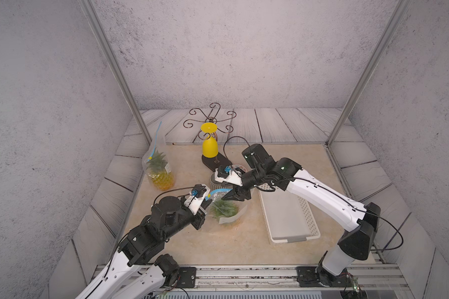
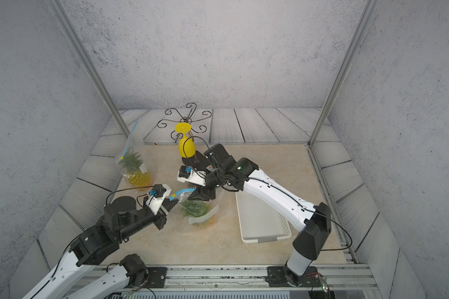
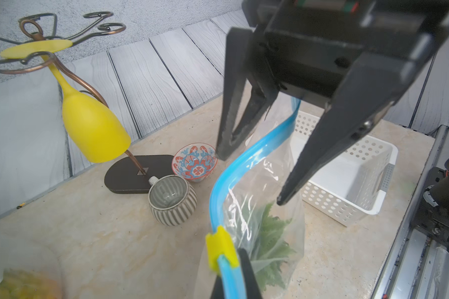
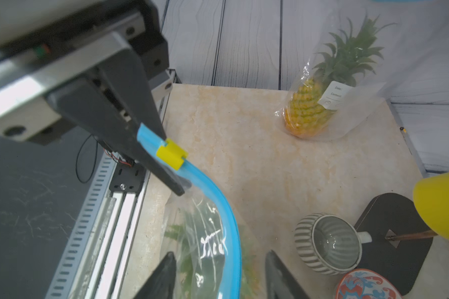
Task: Open the zip-top bag and take out the pineapple
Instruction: Unzip the zipper on the zipper food storage bag.
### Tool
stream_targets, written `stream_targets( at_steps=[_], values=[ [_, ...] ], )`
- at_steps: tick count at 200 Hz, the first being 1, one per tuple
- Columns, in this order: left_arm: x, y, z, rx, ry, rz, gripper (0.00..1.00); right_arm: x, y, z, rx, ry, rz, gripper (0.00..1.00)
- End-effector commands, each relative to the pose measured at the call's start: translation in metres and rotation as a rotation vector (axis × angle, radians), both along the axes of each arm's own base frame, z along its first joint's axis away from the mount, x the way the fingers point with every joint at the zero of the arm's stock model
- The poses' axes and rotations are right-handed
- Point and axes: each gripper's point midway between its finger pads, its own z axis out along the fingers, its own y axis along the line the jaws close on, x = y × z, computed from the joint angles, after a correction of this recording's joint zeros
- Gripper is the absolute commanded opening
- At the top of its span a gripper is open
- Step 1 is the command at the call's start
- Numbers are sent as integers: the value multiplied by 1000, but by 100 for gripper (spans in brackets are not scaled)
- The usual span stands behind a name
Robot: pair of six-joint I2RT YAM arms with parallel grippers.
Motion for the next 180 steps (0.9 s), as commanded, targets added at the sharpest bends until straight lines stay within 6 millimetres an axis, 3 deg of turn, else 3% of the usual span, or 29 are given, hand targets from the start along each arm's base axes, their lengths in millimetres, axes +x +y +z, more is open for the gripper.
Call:
stream_targets(
  at_steps=[1,7,19,41,61,97,108,124,147,180],
  values=[
    [2,5,23,-63,-22,37,0,-6,-4,-12,-43,77,-1,36],
    [1,5,24,-79,-8,40,4,-4,-4,-12,-42,73,-17,26],
    [0,5,25,-120,27,53,23,3,-2,-4,-16,59,-64,0],
    [-5,12,30,-221,134,115,34,13,-1,15,73,35,-160,0],
    [-6,36,33,-330,269,298,44,16,-3,24,110,26,-211,0],
    [-12,77,33,-622,509,630,49,21,-11,16,86,9,-284,0],
    [-16,85,28,-754,630,749,45,24,-12,16,92,3,-312,0],
    [-17,78,29,-922,784,809,39,26,-12,20,99,-15,-340,0],
    [-13,57,34,-1133,1005,868,47,21,-9,24,112,-63,-346,0],
    [-3,42,50,-1331,1178,947,45,13,-10,22,108,-97,-338,0]
  ],
)
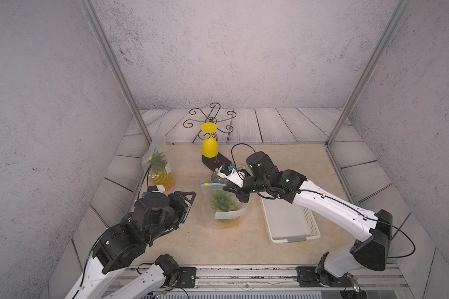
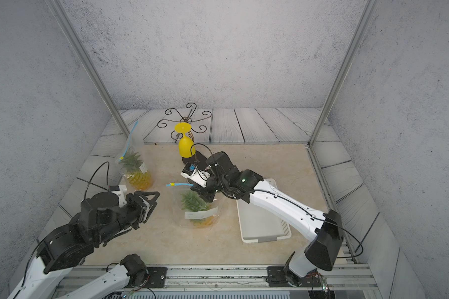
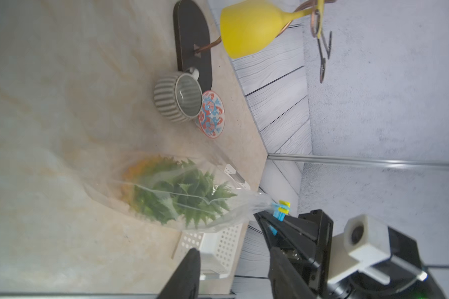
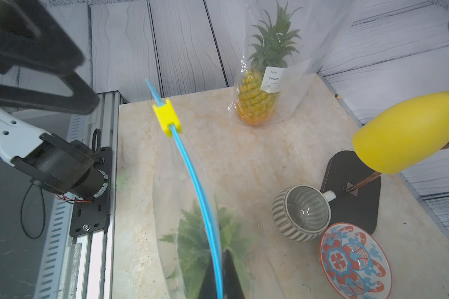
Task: Open the zip-top bag and take out the pineapple
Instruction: Unzip the zipper on the zipper food storage bag.
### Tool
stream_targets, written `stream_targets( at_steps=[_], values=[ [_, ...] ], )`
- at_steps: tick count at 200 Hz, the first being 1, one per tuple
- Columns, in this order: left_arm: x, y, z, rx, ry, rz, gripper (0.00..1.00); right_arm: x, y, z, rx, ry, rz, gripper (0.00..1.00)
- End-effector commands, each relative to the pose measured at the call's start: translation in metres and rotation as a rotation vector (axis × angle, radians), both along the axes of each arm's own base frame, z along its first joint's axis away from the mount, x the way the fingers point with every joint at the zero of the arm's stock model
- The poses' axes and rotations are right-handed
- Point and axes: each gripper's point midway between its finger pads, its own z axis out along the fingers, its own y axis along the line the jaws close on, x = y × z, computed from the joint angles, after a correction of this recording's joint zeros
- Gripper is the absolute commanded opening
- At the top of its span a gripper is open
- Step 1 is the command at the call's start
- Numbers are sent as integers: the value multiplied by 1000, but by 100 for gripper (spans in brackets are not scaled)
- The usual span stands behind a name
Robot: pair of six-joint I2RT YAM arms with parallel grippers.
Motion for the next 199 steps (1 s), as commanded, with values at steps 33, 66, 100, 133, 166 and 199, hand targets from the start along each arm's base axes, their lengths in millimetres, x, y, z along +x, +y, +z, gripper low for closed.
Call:
stream_targets(
  at_steps=[33,66,100,133,166,199],
  values=[
    [7,11,38,-268,182,272,47,-12,-8,22,44,-87,-15,0],
    [2,3,34,-212,300,264,46,-17,-4,24,45,-99,-6,0],
    [5,-9,22,-220,375,259,43,-20,-3,22,39,-101,-7,0],
    [13,-15,5,-227,426,275,35,-24,0,22,41,-106,4,0],
    [21,-10,1,-248,431,308,22,-25,-1,22,41,-108,2,0],
    [23,-12,-6,-246,456,297,22,-27,0,22,42,-104,12,0]
  ],
)
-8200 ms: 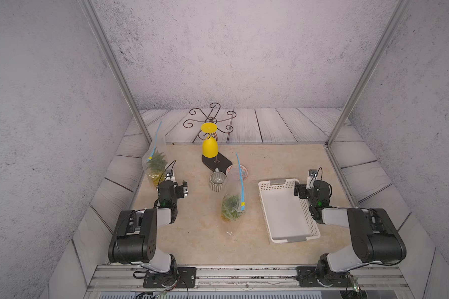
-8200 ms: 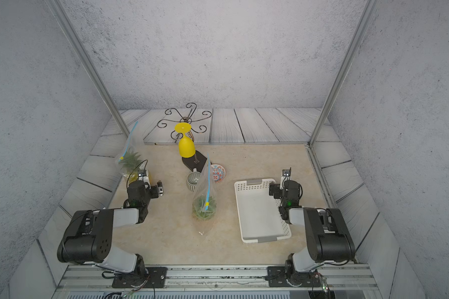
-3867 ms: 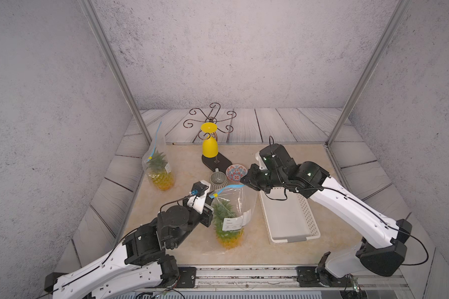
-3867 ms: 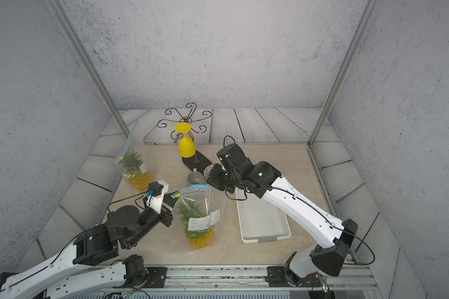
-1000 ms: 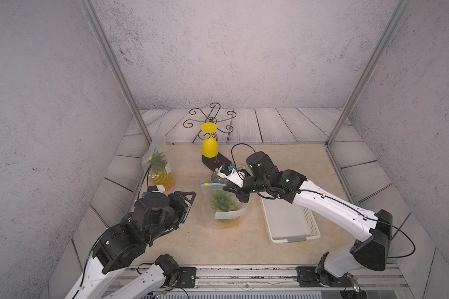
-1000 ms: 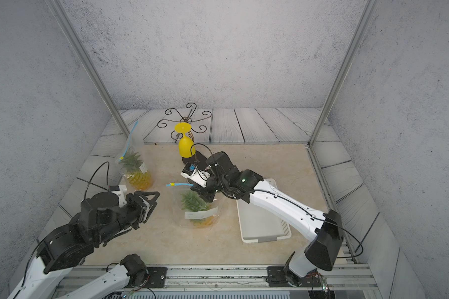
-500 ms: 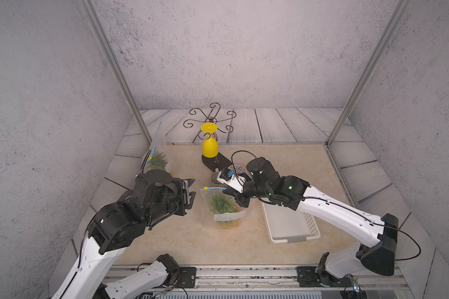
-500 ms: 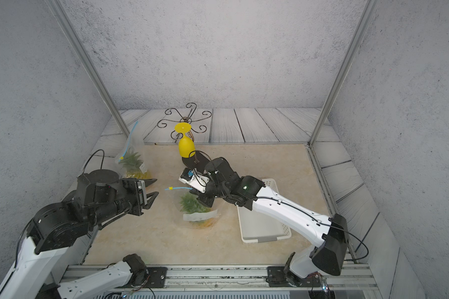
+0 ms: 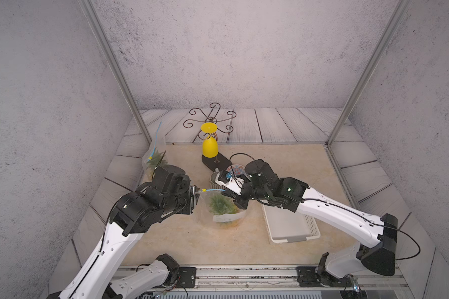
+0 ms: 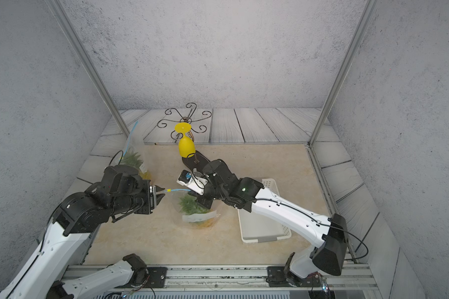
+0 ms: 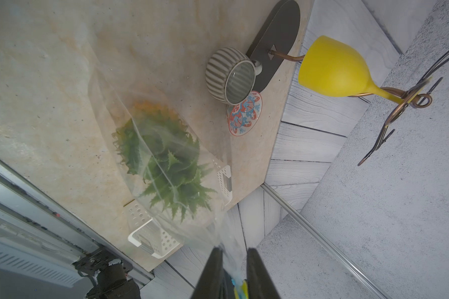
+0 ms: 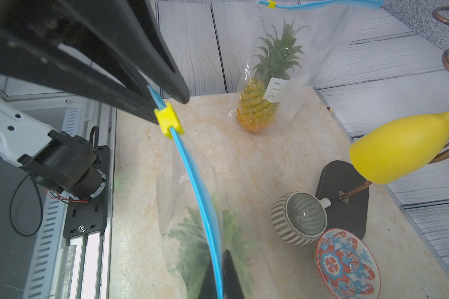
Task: Open the zip-top bag and take out the pineapple
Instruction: Unzip the zipper on the zipper food storage bag.
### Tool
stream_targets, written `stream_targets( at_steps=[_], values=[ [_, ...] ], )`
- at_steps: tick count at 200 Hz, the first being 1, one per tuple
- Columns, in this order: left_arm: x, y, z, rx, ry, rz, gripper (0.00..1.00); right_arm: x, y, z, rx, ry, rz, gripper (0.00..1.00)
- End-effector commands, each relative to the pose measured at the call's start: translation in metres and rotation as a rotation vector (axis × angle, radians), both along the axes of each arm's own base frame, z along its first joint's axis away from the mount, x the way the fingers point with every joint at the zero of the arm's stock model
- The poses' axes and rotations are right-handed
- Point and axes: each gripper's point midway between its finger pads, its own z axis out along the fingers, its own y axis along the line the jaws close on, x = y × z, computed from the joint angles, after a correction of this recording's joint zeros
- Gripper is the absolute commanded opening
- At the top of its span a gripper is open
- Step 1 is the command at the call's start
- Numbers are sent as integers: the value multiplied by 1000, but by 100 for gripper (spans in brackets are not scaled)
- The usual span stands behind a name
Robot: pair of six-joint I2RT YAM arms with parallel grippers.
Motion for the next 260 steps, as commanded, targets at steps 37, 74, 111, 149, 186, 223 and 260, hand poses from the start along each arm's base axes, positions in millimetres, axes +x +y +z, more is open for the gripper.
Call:
stream_targets(
  at_steps=[37,74,111,149,186,223,260],
  values=[
    [4,-8,-11,-44,48,-3,23,-7,-4,16,33,-41,15,0],
    [5,-6,-13,-37,55,2,8,-6,-3,17,34,-43,17,0],
    [5,-3,-15,-27,57,0,0,-8,-3,21,44,-61,36,0],
    [1,-1,-13,-14,59,-22,0,-30,4,40,149,-169,200,40],
    [-4,-1,-17,-33,65,-30,0,-28,23,40,131,-246,288,42],
    [-7,-1,-19,-47,68,-34,0,-28,40,37,116,-277,331,38],
    [-8,-1,-17,-54,71,-34,0,-33,56,31,90,-301,370,35]
  ],
)
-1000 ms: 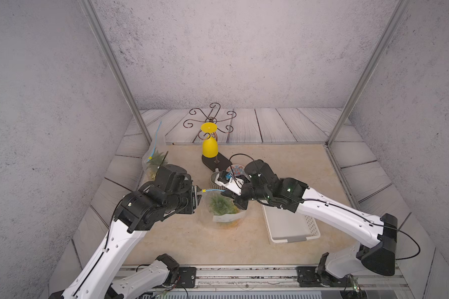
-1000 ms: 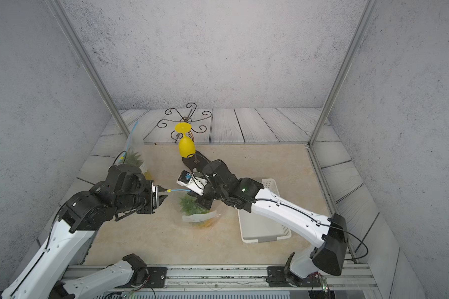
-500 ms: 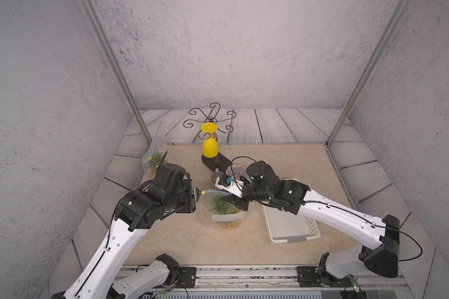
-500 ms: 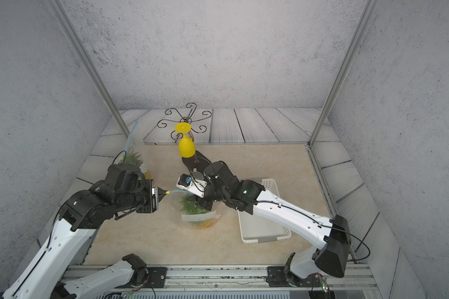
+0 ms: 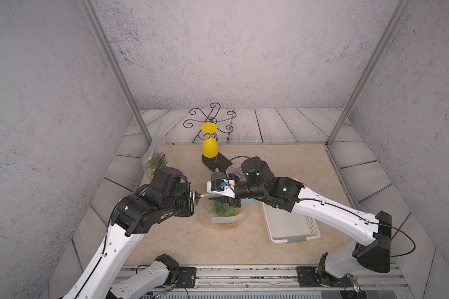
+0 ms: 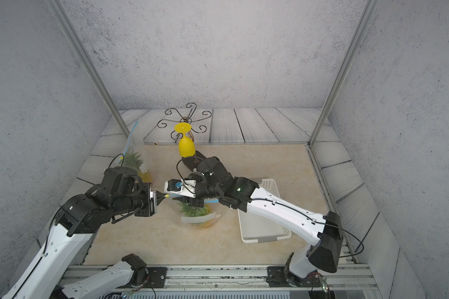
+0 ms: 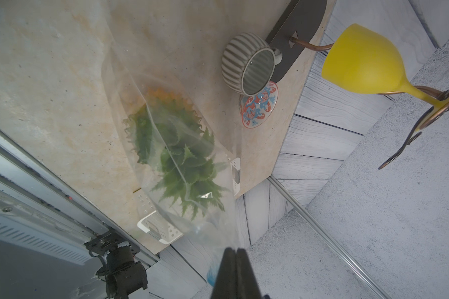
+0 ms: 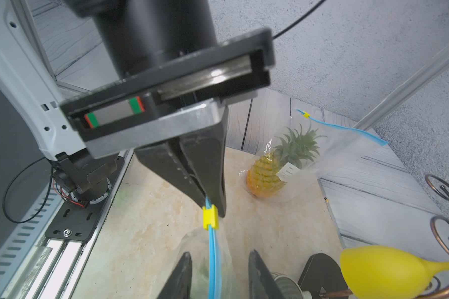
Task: Open the zip-top bag and take out the pineapple
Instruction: Unzip the zipper on the zipper food storage bag.
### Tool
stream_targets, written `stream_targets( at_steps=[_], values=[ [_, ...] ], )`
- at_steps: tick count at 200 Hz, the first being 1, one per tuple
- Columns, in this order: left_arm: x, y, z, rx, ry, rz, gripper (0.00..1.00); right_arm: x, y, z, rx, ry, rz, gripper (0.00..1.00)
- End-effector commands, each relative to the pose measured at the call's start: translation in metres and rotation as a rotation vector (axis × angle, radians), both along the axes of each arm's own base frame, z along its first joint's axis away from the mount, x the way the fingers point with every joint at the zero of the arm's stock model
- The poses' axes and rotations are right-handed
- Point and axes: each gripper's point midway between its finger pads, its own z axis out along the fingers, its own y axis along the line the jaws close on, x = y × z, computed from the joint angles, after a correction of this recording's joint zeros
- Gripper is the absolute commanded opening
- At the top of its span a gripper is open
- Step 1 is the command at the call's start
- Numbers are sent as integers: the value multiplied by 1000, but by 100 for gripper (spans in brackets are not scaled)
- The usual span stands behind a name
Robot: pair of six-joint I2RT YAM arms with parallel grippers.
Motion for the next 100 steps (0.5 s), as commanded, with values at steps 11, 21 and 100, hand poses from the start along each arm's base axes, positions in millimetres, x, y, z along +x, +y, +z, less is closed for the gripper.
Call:
stream_targets(
  at_steps=[11,21,100],
  values=[
    [-2,2,-2,-2,12,0,0,-2,15,-7,-21,-40,28,34],
    [-3,2,-3,-3,18,-1,0,0,18,-7,-17,-47,17,33],
    [-1,0,-2,-14,14,3,0,4,26,-9,-30,-46,8,16]
  ],
)
